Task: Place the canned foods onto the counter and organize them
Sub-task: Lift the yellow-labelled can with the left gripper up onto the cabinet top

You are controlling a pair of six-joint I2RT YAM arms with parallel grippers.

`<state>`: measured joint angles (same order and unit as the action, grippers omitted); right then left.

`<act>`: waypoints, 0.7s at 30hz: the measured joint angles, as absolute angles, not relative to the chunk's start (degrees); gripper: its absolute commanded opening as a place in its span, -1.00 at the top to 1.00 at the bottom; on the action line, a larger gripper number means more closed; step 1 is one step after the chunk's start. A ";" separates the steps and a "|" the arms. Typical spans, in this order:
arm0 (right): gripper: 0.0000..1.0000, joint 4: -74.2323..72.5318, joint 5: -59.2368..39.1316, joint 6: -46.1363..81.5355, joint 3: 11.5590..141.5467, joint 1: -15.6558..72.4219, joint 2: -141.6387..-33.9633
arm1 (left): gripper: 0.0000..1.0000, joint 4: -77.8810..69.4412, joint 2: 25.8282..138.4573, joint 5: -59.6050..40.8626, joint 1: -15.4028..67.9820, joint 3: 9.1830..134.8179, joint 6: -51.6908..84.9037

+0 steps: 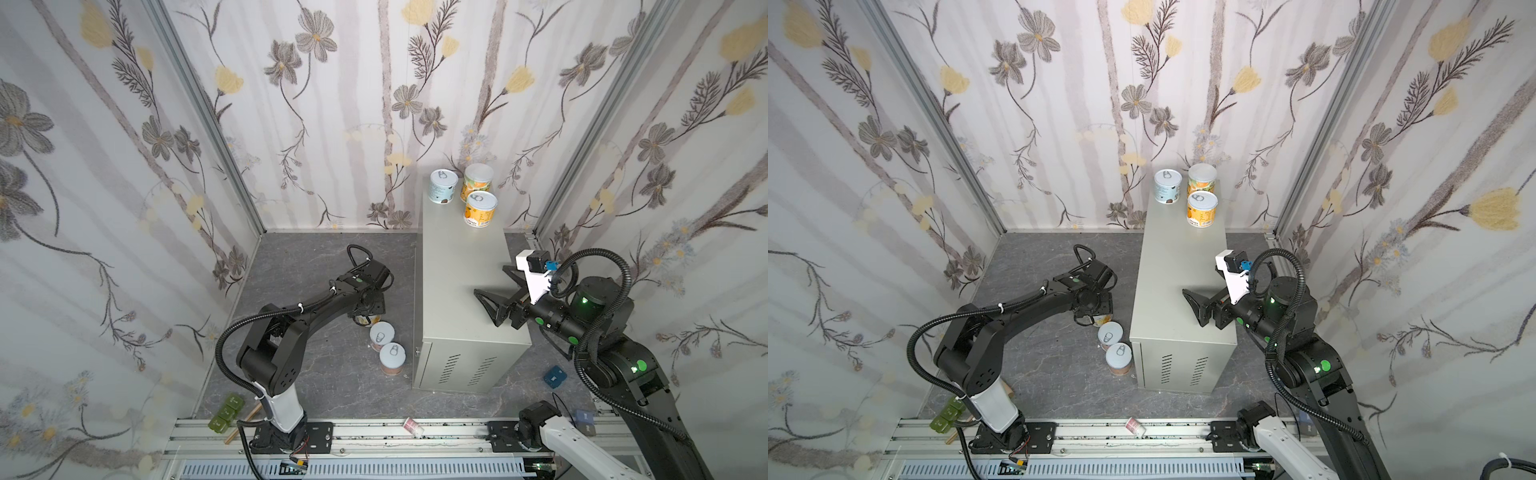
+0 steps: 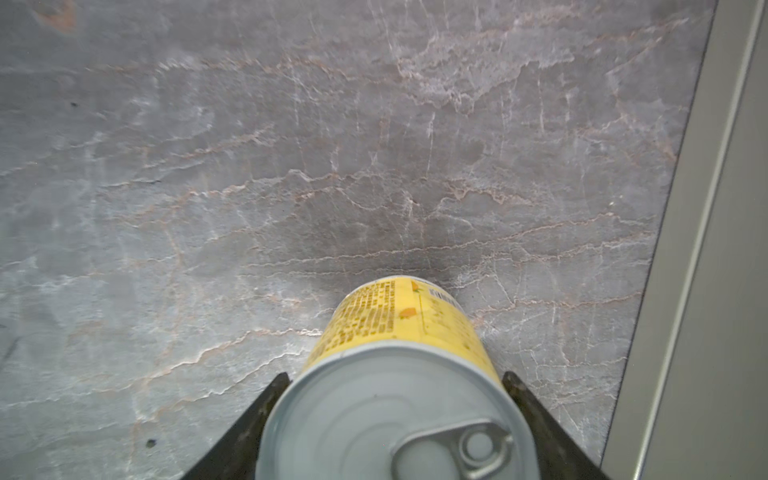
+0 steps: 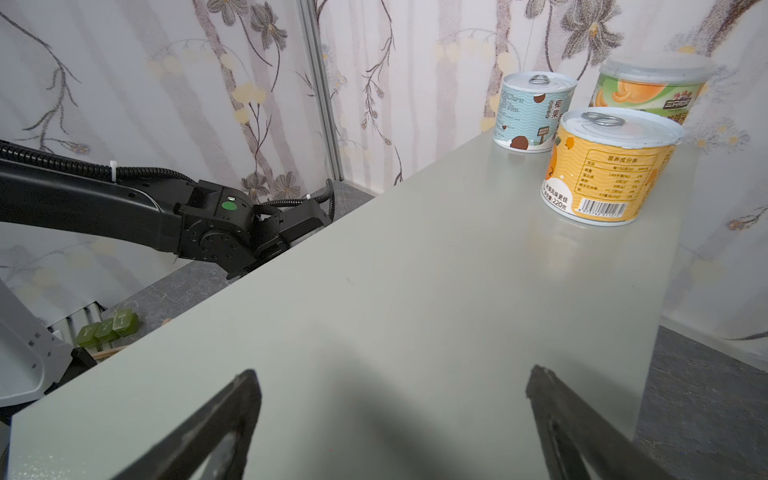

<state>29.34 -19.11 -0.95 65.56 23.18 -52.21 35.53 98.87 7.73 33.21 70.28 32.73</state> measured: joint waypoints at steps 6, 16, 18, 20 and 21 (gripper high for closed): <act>-0.99 27.94 -19.57 -1.10 65.58 23.24 -53.28 | -0.02 40.73 91.79 7.97 30.98 72.99 27.90; -0.99 28.45 -14.61 0.45 69.36 23.29 -55.57 | -0.01 53.15 82.13 2.31 30.33 89.76 14.94; -0.99 29.15 -12.43 0.99 71.05 23.29 -56.75 | -0.01 55.81 81.19 0.05 30.33 92.92 13.19; -0.99 29.76 -10.44 1.50 72.14 23.29 -57.76 | 0.00 58.85 80.23 -2.61 30.35 96.36 11.86; -0.99 30.15 -9.67 1.54 72.29 23.29 -57.84 | -0.01 59.77 79.81 -3.75 30.44 97.73 11.55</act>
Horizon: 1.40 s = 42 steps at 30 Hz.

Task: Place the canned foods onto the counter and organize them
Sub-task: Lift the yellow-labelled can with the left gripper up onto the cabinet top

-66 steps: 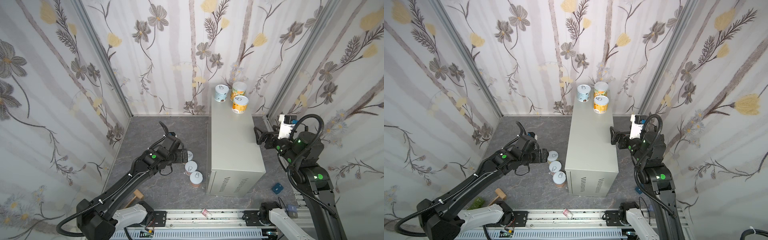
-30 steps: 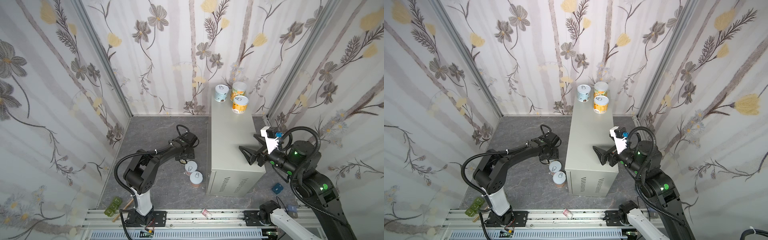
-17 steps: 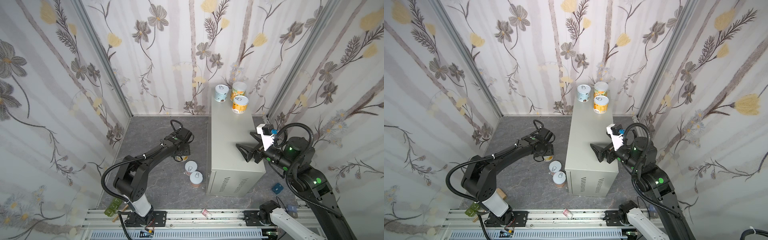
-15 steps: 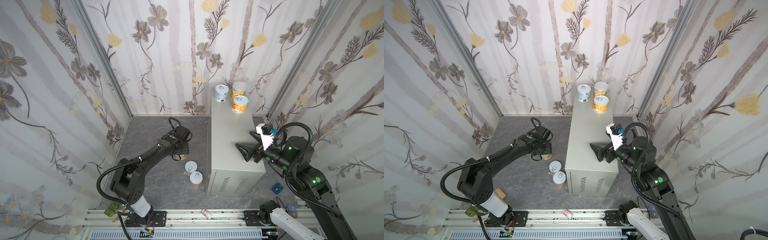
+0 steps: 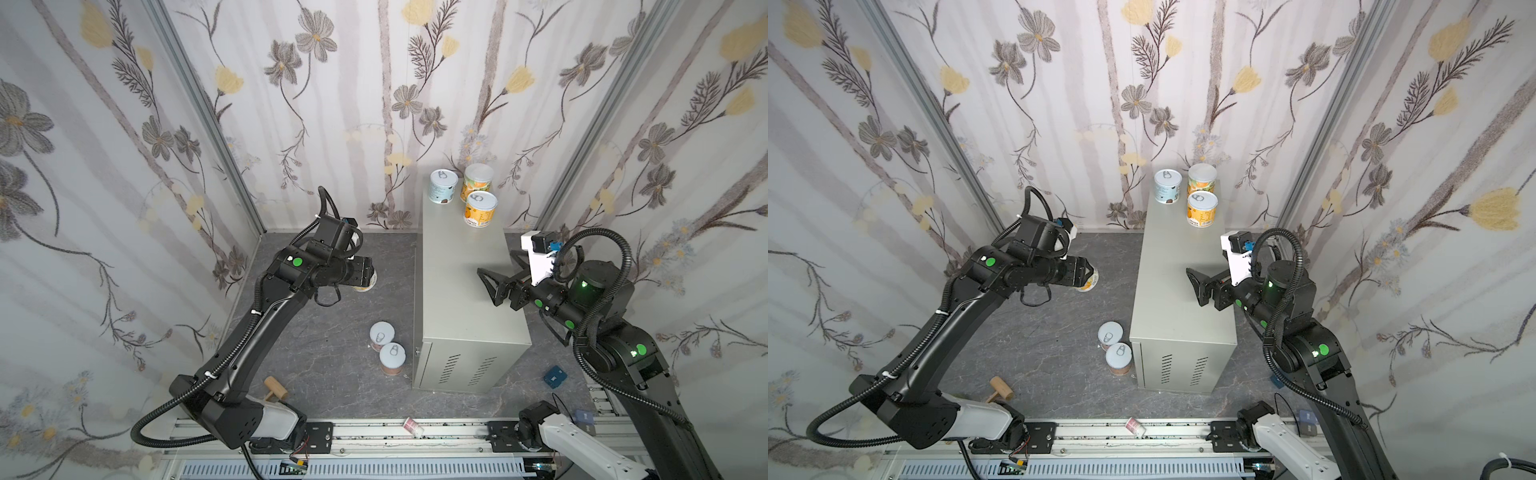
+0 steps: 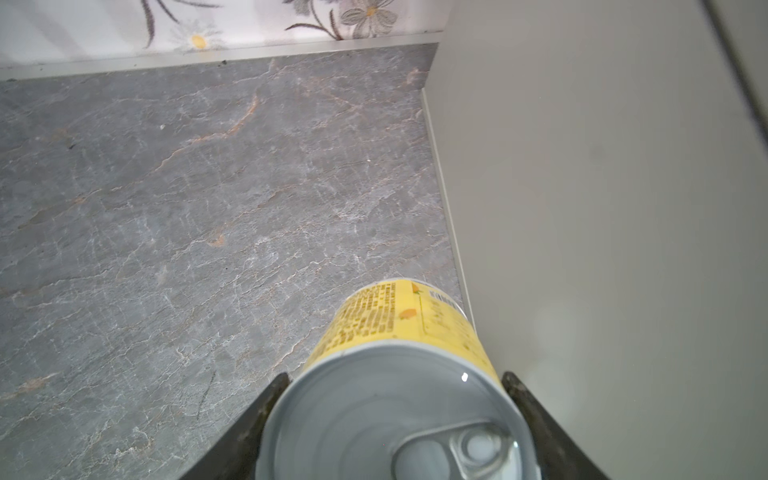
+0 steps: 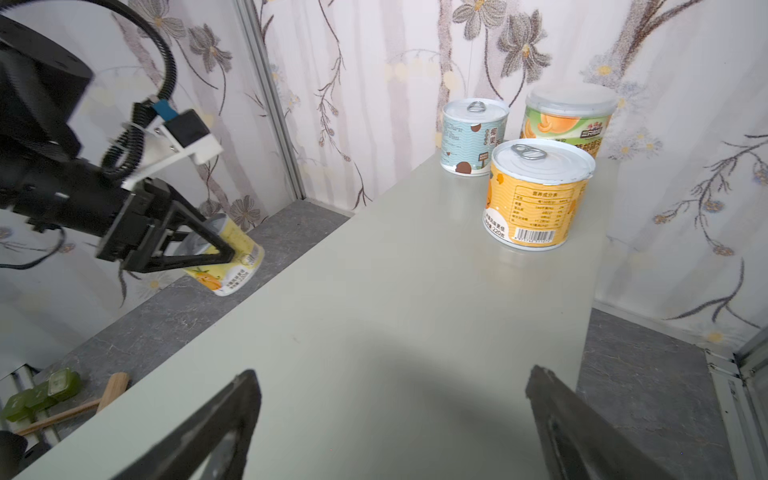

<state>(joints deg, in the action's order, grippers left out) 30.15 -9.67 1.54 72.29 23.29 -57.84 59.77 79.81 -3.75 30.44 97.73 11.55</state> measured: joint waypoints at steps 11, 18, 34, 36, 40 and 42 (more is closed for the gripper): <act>-0.99 33.43 -6.44 0.69 73.21 23.09 -56.58 | -0.02 69.47 83.44 -12.73 38.68 115.31 7.57; -0.99 33.85 -5.87 -0.62 71.66 22.44 -55.90 | -0.01 72.99 88.88 -12.03 45.36 125.84 6.42; -0.99 34.04 -12.88 -3.73 66.76 22.44 -50.94 | -0.01 79.50 105.75 -10.57 54.33 148.75 4.78; -0.99 34.02 -13.63 -3.97 66.41 22.44 -50.39 | -0.01 79.40 107.33 -10.46 54.57 150.39 4.45; -0.99 34.02 -15.35 -4.19 65.54 22.44 -49.21 | -0.02 78.48 109.45 -10.61 55.02 152.38 4.36; -0.99 33.89 -15.97 -4.21 65.08 22.44 -48.95 | -0.02 77.58 109.97 -10.81 55.05 152.57 4.36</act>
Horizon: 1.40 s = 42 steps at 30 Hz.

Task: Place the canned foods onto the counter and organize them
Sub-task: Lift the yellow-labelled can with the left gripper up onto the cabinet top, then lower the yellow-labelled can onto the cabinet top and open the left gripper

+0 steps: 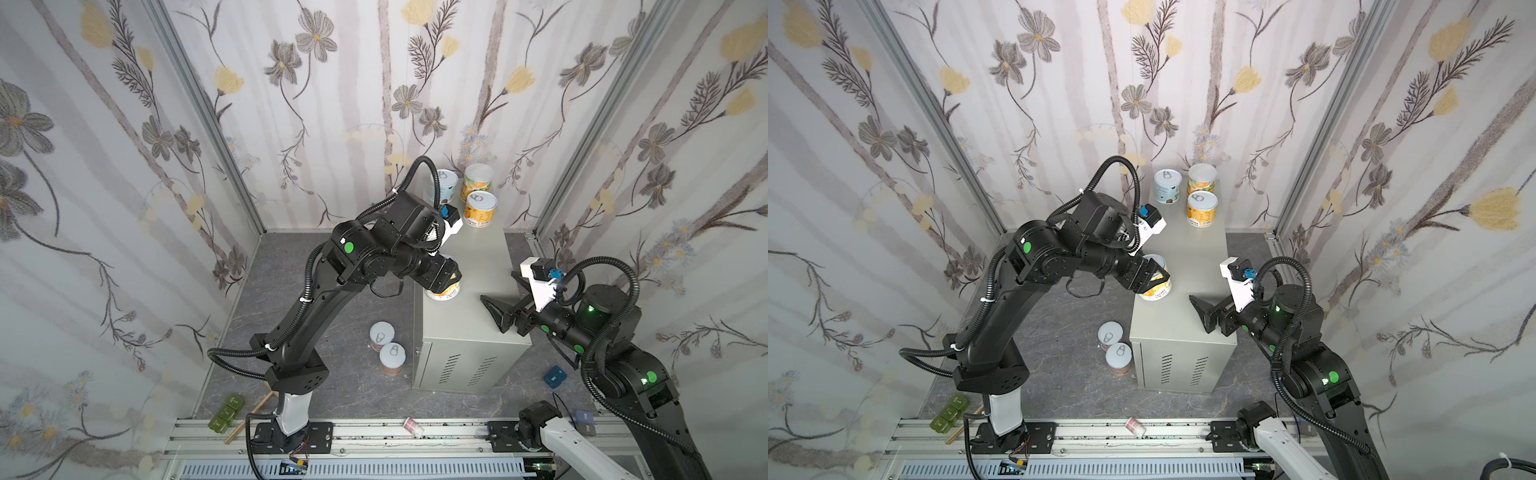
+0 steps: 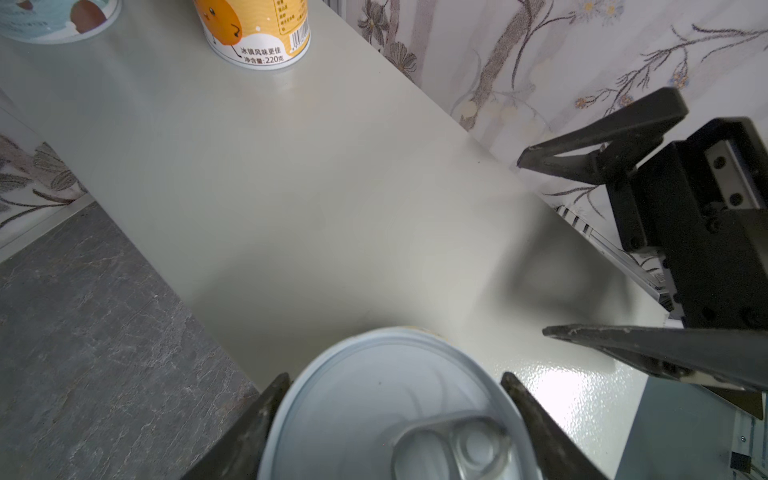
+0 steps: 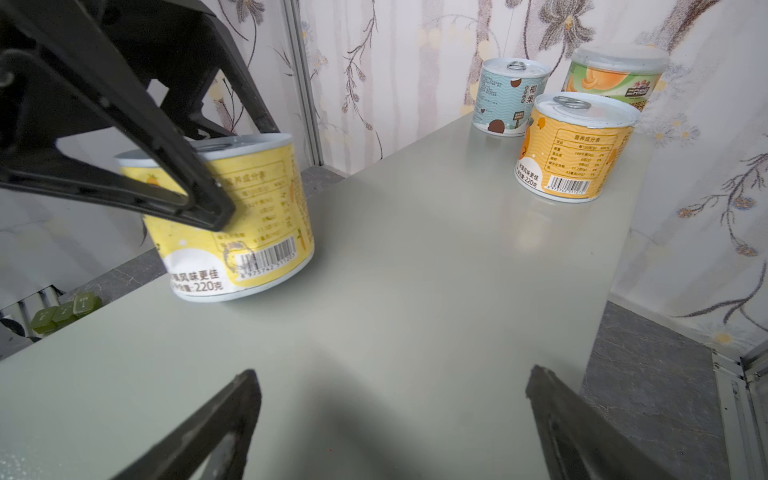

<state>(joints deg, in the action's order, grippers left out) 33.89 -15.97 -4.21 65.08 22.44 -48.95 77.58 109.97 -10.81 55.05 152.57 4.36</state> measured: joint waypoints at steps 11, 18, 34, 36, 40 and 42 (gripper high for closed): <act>-0.99 33.85 -16.12 -4.56 64.16 22.46 -47.86 | -0.22 71.75 112.84 -12.75 55.31 152.79 4.47; -0.99 33.87 -16.12 -4.56 64.16 22.44 -47.86 | -0.49 70.00 113.62 -13.45 55.96 152.83 4.45; -0.99 34.63 -16.10 -4.56 65.25 22.46 -48.03 | -1.00 72.12 112.12 -14.83 56.29 151.22 4.49; -0.99 35.27 -15.86 -4.54 65.58 22.46 -48.45 | -1.00 71.00 109.06 -14.81 56.31 147.81 4.10; -0.99 35.75 -14.15 -3.90 66.46 22.44 -48.73 | -1.00 65.36 99.74 -14.39 56.38 133.60 2.59; -0.99 35.75 -12.93 -3.88 67.00 22.46 -48.82 | -1.00 61.30 93.69 -13.87 56.42 124.44 1.91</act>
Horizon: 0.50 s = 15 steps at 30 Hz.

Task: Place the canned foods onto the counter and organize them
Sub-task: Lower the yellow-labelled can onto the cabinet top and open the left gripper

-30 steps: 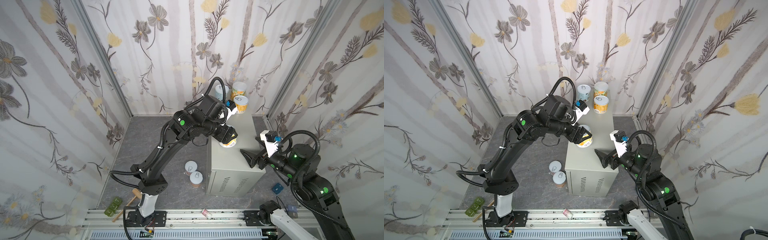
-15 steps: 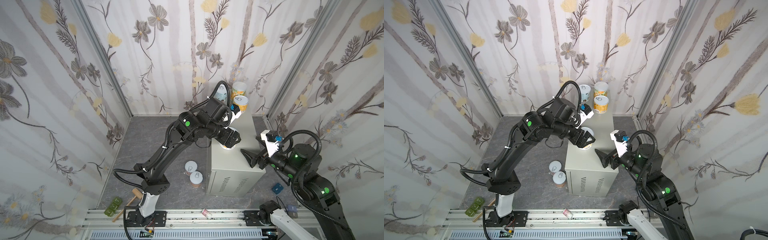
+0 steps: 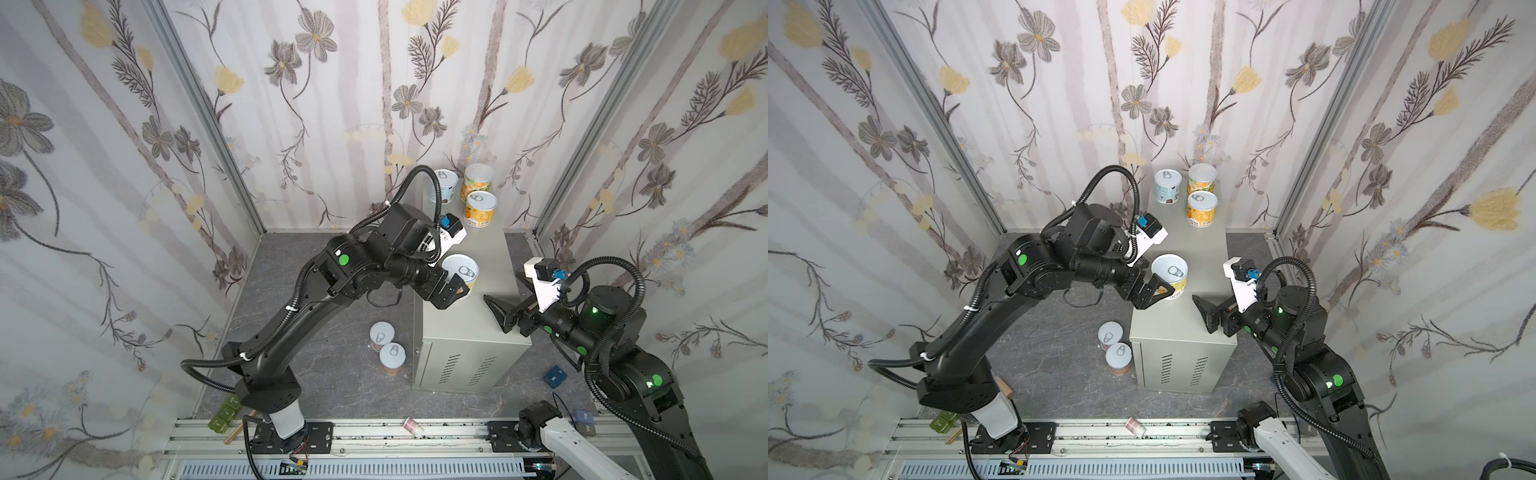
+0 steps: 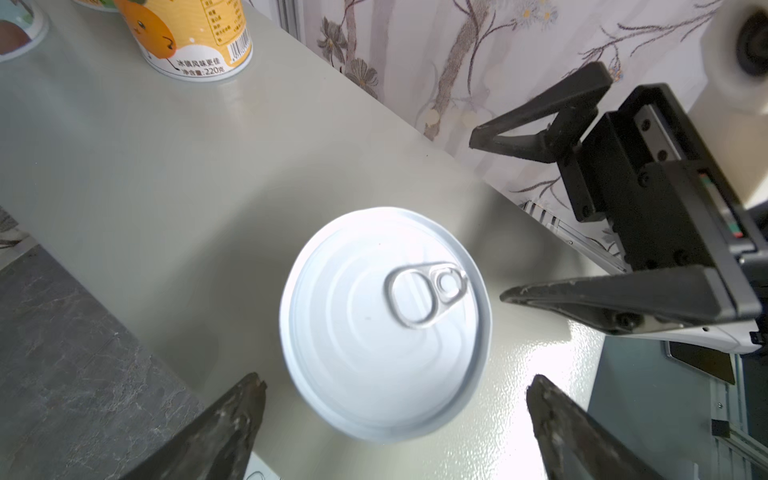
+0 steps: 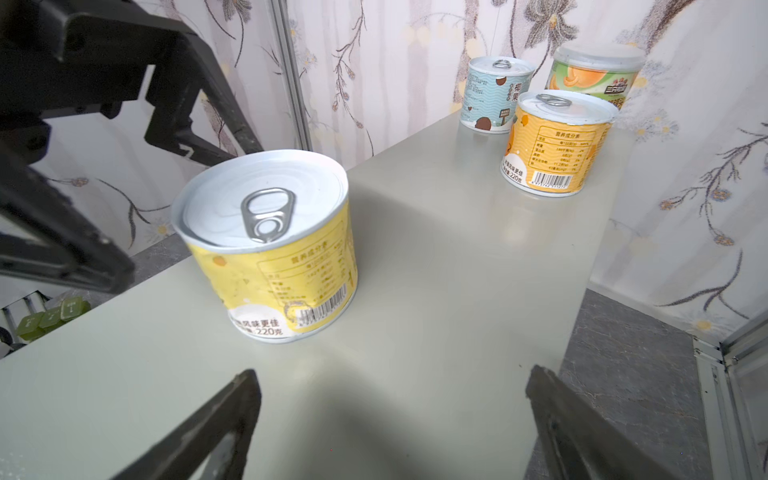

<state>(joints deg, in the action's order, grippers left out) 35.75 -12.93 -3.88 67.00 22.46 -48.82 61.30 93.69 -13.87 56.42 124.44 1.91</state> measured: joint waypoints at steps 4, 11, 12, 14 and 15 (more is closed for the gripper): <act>-0.99 35.77 -11.25 -3.07 67.92 22.48 -49.93 | -1.00 53.98 84.79 -13.34 56.40 112.51 0.75; -0.99 35.81 -8.25 -1.98 69.78 22.48 -50.96 | -1.00 44.27 77.56 -12.05 56.40 100.07 0.27; -0.99 35.83 -7.99 -1.98 70.13 22.48 -50.94 | -1.00 42.94 76.86 -11.99 56.40 98.70 0.25; -0.99 36.14 -7.09 -1.98 70.94 22.44 -50.94 | -1.00 41.04 75.94 -11.42 56.40 96.66 0.25; -0.99 36.14 -7.05 -1.98 71.33 22.44 -50.96 | -1.00 39.94 75.64 -11.31 56.40 95.74 0.25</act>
<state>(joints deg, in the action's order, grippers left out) 36.14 -7.05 -1.98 71.33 22.44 -50.96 39.94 75.64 -11.31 56.40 95.74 0.25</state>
